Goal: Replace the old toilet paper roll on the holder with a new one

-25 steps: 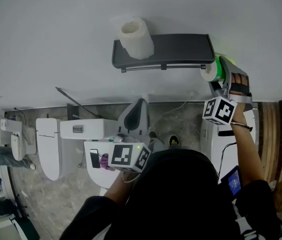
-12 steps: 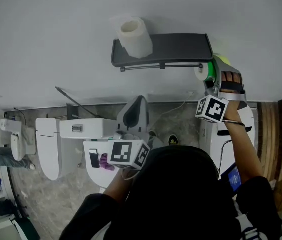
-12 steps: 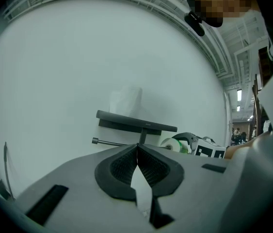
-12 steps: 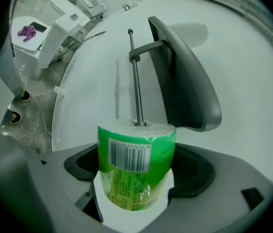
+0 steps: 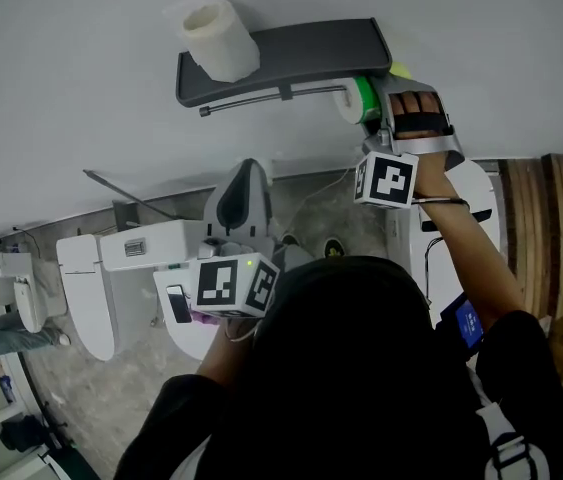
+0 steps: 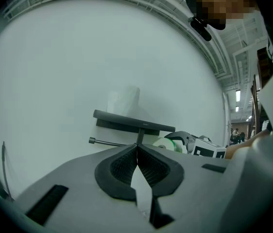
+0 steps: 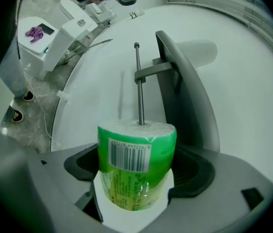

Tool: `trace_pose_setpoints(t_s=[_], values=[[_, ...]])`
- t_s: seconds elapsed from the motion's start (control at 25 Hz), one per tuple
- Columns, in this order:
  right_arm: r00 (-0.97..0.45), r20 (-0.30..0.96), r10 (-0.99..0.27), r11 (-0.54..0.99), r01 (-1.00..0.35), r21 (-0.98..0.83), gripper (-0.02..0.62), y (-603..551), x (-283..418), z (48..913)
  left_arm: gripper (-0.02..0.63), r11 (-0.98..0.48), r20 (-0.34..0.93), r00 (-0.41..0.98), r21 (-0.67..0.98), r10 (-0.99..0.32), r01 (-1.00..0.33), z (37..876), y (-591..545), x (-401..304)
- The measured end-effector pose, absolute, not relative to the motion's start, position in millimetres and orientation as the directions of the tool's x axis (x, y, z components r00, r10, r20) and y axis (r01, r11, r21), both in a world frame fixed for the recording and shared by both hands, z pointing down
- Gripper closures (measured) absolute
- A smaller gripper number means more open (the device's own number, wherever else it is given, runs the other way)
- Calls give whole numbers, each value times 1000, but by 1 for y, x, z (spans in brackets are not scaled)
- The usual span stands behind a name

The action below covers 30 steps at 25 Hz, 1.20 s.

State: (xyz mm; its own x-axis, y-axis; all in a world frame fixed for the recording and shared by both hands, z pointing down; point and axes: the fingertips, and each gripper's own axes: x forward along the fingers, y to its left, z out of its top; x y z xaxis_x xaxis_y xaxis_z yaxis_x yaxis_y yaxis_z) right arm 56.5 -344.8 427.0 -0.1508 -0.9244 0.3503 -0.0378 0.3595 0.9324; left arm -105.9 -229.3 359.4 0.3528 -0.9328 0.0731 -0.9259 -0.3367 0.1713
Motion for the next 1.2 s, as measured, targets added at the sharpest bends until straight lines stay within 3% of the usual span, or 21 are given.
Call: trace_pose_setpoints(t_s=[1.2], values=[[-152, 344, -927, 345, 21, 938, 176, -339, -11, 426, 583, -332, 87, 349, 165, -933, -929, 360, -223, -111]])
